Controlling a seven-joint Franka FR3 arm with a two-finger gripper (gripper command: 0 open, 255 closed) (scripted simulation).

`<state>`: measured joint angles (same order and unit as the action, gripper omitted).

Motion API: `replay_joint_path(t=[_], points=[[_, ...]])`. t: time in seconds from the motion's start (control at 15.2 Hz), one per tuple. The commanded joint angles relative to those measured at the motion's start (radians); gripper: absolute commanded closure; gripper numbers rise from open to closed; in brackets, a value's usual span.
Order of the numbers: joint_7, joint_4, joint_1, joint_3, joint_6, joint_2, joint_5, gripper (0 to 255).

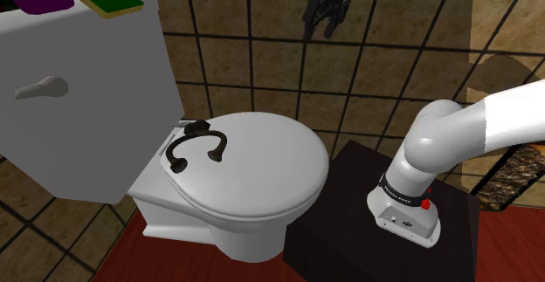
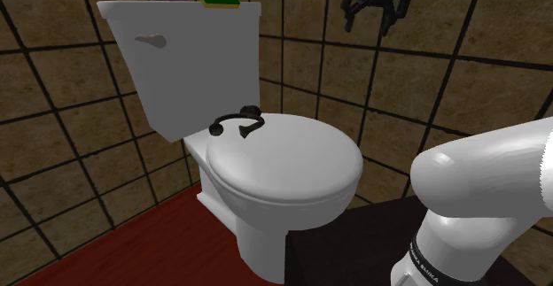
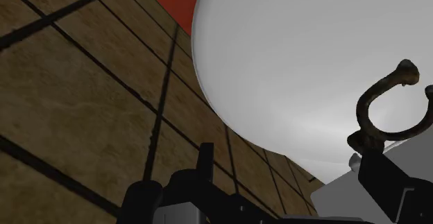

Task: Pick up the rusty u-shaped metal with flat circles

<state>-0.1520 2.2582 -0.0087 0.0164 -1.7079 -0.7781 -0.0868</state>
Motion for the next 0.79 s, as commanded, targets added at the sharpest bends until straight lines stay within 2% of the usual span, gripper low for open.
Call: replay_joint_path(t=[0.0,0.73], points=[[0.000,0.000,0.000,0.000,0.000,0.000,0.000,0],[-0.033,-0.027,0.058,0.118,-0.202,0.315,-0.027,0]])
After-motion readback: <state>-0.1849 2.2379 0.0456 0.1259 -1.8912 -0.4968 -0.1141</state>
